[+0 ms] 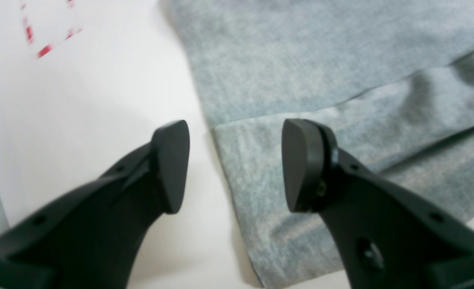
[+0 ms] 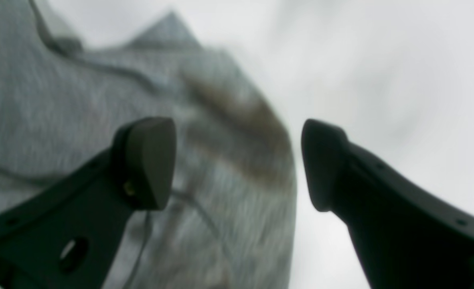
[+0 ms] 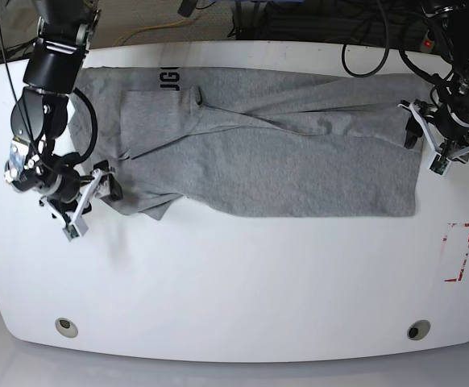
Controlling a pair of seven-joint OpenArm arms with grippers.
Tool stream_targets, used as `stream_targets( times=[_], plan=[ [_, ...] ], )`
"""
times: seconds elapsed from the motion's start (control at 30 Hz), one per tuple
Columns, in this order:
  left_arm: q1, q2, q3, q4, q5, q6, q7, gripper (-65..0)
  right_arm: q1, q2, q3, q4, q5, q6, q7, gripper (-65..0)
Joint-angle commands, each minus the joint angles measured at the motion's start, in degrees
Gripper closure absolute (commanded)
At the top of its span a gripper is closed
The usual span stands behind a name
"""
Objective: Fold the T-shirt properly
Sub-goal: 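Move the right gripper to the shirt hem and grasp it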
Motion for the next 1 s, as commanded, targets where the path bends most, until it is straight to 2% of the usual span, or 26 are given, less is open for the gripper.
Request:
stream_targets(
  times=[0.0,0.13,0.3,0.47,0.53,0.7,0.73,0.77,0.87,0.97],
  plan=[
    [-0.4,-0.9,-0.5,0.9,-0.2,0.2,-0.9,-33.9,4.4,2.1,-3.7,-4.5,0.8,0.1,4.2,-46.0],
    [0.1,-0.8,-0.6,0.9,-0.2,0.2,-0.9,-33.9,8.2,3.4,-9.2,-12.6,0.8,0.1,8.8,-46.0],
    [0.2,-0.8,-0.6,0.9,-0.2,0.2,-0.9,-33.9,9.3,3.4,-14.5,-20.1,0.8,0.1,15.0,-46.0],
    [0.1,-0.8,-0.6,0.9,-0.2,0.2,-0.9,-34.2,9.3,3.0,-16.2,-24.1,0.8,0.1,18.6,-45.0],
    [0.0,-0.8,-0.4,0.9,-0.2,0.2,-0.9,-34.3,9.3,3.0,-16.2,-25.2,0.8,0.1,20.2,-39.3],
    [-4.2,-0.8,-0.3,-0.7,-0.2,0.2,-0.9,-36.3,9.2,3.0,-16.2,-25.5,0.8,0.1,22.1,-8.6],
    [-5.0,-0.8,-0.2,-1.5,-0.2,1.2,-0.9,-38.2,9.2,3.0,-16.2,-25.5,0.8,0.1,22.1,-4.0],
    [-6.2,-0.8,-0.2,-2.8,-0.2,3.5,-0.9,-40.4,9.2,3.1,-16.2,-25.3,0.8,0.1,22.1,-1.0],
    [-11.0,-0.8,-0.2,-7.2,-0.2,12.1,-0.9,-47.5,9.2,3.1,-16.2,-25.1,0.8,0.1,22.1,0.0],
    [-14.8,-0.8,-0.2,-11.5,-0.5,17.3,-0.9,-51.7,9.2,3.2,-16.2,-25.1,0.8,0.1,22.1,0.0]
  ],
)
